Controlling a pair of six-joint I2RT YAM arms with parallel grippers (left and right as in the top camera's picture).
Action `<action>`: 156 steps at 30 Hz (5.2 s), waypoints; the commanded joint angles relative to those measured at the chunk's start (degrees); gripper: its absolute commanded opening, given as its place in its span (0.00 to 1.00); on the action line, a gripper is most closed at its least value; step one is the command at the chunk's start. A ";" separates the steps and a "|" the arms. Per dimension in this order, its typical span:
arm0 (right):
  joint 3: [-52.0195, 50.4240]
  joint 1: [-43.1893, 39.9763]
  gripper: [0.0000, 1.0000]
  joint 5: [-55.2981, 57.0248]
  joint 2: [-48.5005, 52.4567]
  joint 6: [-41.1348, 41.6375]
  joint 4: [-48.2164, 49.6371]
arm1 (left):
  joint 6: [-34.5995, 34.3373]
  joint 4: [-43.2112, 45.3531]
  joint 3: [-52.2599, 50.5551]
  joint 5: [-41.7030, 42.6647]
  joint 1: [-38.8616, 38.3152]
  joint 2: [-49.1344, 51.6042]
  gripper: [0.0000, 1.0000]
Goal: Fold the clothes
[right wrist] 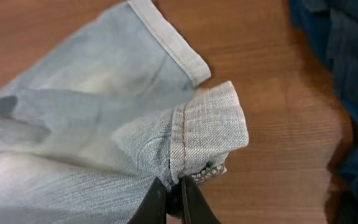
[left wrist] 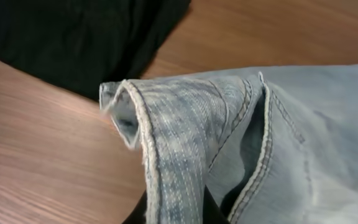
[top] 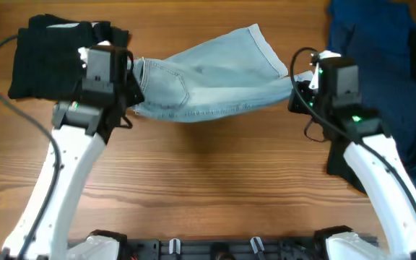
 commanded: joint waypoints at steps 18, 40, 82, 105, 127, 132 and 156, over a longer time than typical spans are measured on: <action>1.36 -0.24 0.04 1.16 16.87 -1.11 22.34 | -2.67 4.92 0.07 -2.64 2.86 11.28 0.04; 1.68 1.31 0.41 -4.24 44.96 -3.80 73.70 | -5.86 22.71 0.07 -2.64 4.98 33.16 0.30; 12.85 1.31 1.00 -13.16 20.26 -8.61 10.80 | 34.80 13.51 0.17 14.49 1.16 28.89 0.98; 12.85 0.13 0.99 -12.52 20.26 -8.59 11.06 | 32.94 19.17 0.48 7.43 -3.37 29.03 0.04; 12.85 0.13 1.00 -12.59 20.26 -8.55 10.05 | 35.41 32.94 3.32 3.28 -3.43 25.64 0.04; 12.85 0.13 1.00 -12.76 20.26 -8.44 9.77 | 35.34 39.87 3.30 3.32 -1.62 26.21 0.04; 12.83 0.13 1.00 -13.51 23.34 -8.46 17.51 | 28.20 23.76 3.32 5.31 -2.93 13.22 1.00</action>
